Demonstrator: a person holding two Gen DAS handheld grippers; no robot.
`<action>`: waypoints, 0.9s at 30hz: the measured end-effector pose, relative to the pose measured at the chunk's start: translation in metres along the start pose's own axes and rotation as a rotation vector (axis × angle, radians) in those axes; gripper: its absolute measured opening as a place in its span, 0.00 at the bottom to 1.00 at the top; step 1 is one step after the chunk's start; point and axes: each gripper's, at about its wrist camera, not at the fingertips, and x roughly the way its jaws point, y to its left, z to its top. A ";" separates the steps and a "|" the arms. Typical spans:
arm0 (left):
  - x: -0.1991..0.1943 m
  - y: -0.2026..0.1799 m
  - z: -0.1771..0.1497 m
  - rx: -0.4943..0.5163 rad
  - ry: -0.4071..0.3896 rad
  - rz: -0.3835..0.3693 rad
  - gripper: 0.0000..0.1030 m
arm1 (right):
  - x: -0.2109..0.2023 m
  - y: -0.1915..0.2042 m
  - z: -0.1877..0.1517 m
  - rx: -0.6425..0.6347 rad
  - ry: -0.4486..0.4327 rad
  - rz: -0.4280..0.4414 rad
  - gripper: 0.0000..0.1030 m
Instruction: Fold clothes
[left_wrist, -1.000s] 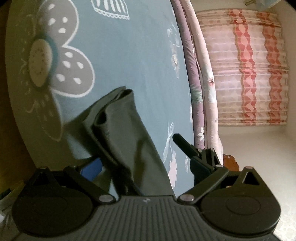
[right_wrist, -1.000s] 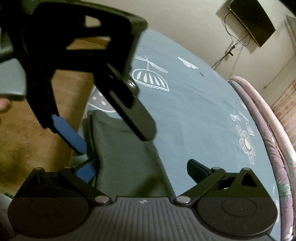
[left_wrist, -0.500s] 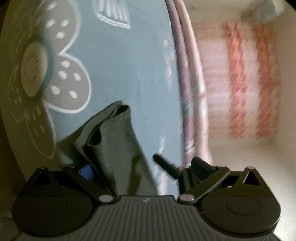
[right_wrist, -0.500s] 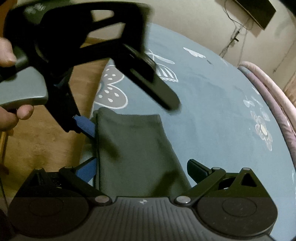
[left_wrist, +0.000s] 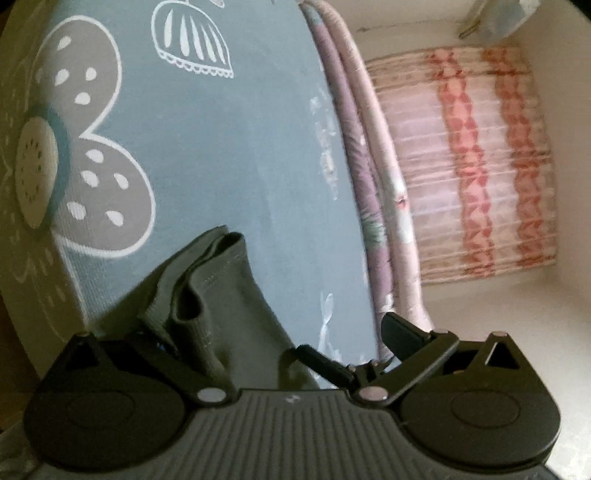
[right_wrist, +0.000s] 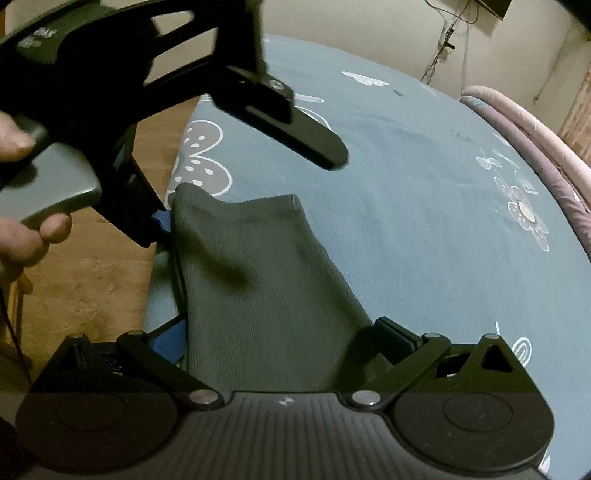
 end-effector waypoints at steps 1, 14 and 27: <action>-0.001 0.000 0.001 -0.003 -0.003 0.001 0.99 | 0.000 0.000 0.000 0.000 0.001 -0.001 1.00; -0.011 -0.001 -0.009 0.036 -0.072 0.148 0.47 | -0.016 -0.012 -0.007 0.021 -0.012 -0.032 1.00; -0.012 -0.036 -0.009 0.228 -0.041 0.350 0.08 | -0.051 -0.046 -0.031 0.220 -0.030 0.072 1.00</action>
